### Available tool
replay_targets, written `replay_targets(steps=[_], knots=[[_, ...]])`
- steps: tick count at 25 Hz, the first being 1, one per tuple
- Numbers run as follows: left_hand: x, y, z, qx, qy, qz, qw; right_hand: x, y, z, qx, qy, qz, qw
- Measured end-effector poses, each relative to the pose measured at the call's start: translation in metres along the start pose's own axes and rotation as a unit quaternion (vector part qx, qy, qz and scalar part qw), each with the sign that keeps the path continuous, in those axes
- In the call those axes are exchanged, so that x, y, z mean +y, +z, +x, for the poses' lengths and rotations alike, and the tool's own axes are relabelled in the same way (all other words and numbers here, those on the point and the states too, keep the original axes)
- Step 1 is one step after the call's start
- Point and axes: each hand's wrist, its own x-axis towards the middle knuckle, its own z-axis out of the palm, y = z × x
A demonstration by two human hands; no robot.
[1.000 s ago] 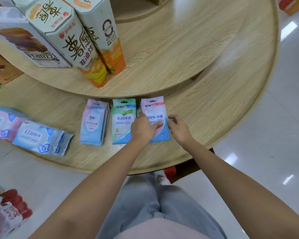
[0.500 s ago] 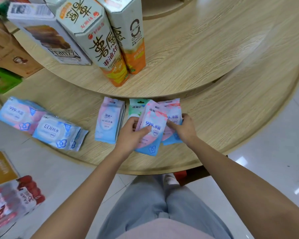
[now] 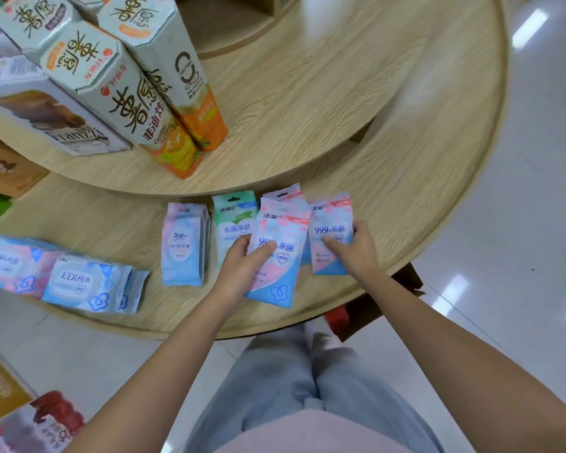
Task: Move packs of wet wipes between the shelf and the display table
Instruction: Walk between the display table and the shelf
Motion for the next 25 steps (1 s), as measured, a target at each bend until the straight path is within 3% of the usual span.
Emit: replay_targets(steps=[4, 10, 14, 17, 19, 22, 25], knots=[[-0.011, 0.034, -0.015, -0.027, 0.04, 0.118, 0.992, 0.026, -0.053, -0.038, 0.051, 0.038, 0.143, 0.988], [-0.06, 0.093, -0.051, -0.09, 0.066, 0.235, 0.965, 0.105, -0.113, -0.14, 0.139, 0.103, 0.254, 0.952], [-0.089, 0.144, -0.085, -0.211, 0.075, 0.33, 0.917, 0.178, -0.13, -0.227, 0.265, 0.173, 0.344, 0.884], [-0.099, 0.177, -0.108, -0.338, 0.088, 0.402, 0.846, 0.205, -0.123, -0.288, 0.386, 0.185, 0.413, 0.804], [-0.108, 0.196, -0.119, -0.411, 0.121, 0.472, 0.77, 0.217, -0.109, -0.326, 0.455, 0.194, 0.448, 0.745], [-0.132, 0.223, -0.149, -0.488, 0.158, 0.549, 0.66, 0.236, -0.066, -0.38, 0.543, 0.213, 0.505, 0.637], [-0.172, 0.239, -0.194, -0.549, 0.163, 0.582, 0.578, 0.253, -0.015, -0.426, 0.602, 0.237, 0.555, 0.523]])
